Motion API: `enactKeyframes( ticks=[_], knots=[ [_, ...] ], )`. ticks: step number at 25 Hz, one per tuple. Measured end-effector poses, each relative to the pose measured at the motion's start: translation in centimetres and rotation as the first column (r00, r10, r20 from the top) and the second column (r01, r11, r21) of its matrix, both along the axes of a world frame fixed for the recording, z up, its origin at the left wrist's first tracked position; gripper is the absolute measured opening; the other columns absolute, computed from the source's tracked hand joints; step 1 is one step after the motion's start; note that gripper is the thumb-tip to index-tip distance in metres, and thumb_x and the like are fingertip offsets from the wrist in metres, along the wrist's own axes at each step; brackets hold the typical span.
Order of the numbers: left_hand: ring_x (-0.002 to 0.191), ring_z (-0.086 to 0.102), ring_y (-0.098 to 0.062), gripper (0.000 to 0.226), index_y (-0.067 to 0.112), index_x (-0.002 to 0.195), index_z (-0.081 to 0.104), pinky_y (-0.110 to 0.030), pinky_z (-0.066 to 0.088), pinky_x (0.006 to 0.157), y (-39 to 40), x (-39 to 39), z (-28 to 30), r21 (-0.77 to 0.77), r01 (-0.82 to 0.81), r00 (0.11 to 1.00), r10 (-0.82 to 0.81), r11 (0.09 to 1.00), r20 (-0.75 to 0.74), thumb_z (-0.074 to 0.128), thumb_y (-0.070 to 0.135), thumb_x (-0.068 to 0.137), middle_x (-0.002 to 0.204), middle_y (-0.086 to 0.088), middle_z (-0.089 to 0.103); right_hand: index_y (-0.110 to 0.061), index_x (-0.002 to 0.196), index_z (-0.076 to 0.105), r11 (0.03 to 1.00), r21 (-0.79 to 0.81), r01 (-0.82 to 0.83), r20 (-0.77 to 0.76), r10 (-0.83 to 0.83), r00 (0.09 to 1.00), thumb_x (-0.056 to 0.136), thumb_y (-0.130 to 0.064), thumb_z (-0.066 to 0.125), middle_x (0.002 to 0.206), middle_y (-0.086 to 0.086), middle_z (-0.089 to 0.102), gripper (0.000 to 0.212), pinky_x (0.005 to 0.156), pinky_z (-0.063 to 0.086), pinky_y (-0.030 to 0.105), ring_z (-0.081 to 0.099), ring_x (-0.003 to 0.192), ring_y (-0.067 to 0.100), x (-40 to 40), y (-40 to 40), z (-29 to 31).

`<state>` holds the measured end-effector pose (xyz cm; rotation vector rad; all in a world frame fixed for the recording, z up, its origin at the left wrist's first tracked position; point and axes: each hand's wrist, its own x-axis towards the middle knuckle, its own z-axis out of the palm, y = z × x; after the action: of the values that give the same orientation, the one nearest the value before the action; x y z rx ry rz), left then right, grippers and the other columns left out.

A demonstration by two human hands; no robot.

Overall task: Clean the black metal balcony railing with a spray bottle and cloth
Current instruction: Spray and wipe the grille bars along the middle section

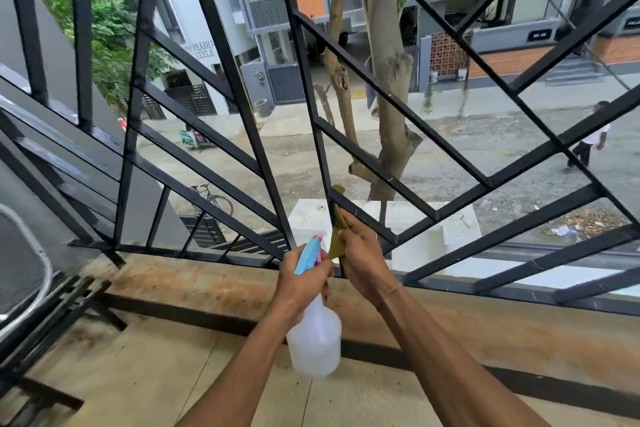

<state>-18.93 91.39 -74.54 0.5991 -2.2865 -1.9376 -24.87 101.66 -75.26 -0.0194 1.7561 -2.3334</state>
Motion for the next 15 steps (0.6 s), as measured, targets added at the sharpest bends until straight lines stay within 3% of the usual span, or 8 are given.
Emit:
enactKeyframes(
  ticks=[4,6,7,9,12,15],
  knots=[
    [0.087,0.064,-0.023,0.039,0.023,0.13,0.055,-0.026,0.059,0.059,-0.3,-0.6,-0.1,-0.061,0.033,0.999,-0.031,0.998,0.029,0.071,0.016,0.095,0.109,-0.009,0.06,-0.007,0.122,0.064,0.966,-0.257,-0.003,0.169,0.048,0.984,0.101,0.006,0.033,0.116,0.019,0.07,0.039,0.089,0.058,0.041,0.067,0.11,0.034,2.4,2.9,3.1],
    [0.092,0.065,-0.026,0.038,0.019,0.129,0.059,-0.025,0.058,0.058,-0.2,-0.9,-0.1,-0.068,0.041,0.999,-0.04,0.997,0.018,0.071,0.015,0.093,0.11,-0.012,0.062,-0.009,0.108,0.066,0.957,-0.281,0.074,0.183,-0.022,0.983,0.102,0.005,0.034,0.105,0.018,0.071,0.035,0.077,0.06,0.039,0.069,0.098,0.033,3.8,4.4,4.5],
    [0.093,0.065,-0.027,0.035,0.017,0.126,0.062,-0.025,0.057,0.058,0.0,-1.1,0.0,-0.069,0.053,0.999,-0.053,0.996,0.008,0.071,0.014,0.093,0.108,-0.013,0.062,-0.014,0.103,0.065,0.965,-0.222,0.137,0.165,-0.102,0.981,0.103,0.001,0.035,0.102,0.015,0.071,0.034,0.076,0.06,0.037,0.069,0.095,0.03,4.3,4.9,4.7],
    [0.092,0.065,-0.028,0.032,0.012,0.123,0.066,-0.023,0.055,0.058,0.3,-1.4,0.1,-0.094,0.089,0.996,-0.09,0.992,-0.01,0.071,0.014,0.092,0.104,-0.016,0.063,-0.017,0.103,0.066,0.96,0.048,0.274,-0.007,-0.274,0.962,0.105,-0.007,0.036,0.097,0.014,0.068,0.032,0.075,0.057,0.035,0.065,0.087,0.022,4.3,5.3,4.4],
    [0.088,0.068,-0.026,0.027,0.008,0.117,0.067,-0.022,0.054,0.055,1.0,-1.6,0.6,-0.088,0.104,0.994,-0.106,0.991,-0.016,0.071,0.013,0.091,0.1,-0.018,0.065,-0.014,0.115,0.062,0.841,0.418,0.343,-0.269,-0.246,0.931,0.101,-0.007,0.038,0.088,0.012,0.063,0.029,0.063,0.05,0.034,0.054,0.071,0.018,3.4,5.2,3.2],
    [0.076,0.065,-0.018,0.016,0.012,0.103,0.069,-0.019,0.051,0.052,2.0,-1.6,1.0,-0.169,0.106,0.994,-0.106,0.98,0.008,0.073,0.017,0.088,0.086,-0.01,0.064,-0.013,0.111,0.059,0.783,0.518,0.345,-0.274,-0.23,0.934,0.101,-0.006,0.039,0.085,0.012,0.063,0.024,0.062,0.052,0.042,0.056,0.068,0.022,2.6,5.2,1.9]
  ],
)
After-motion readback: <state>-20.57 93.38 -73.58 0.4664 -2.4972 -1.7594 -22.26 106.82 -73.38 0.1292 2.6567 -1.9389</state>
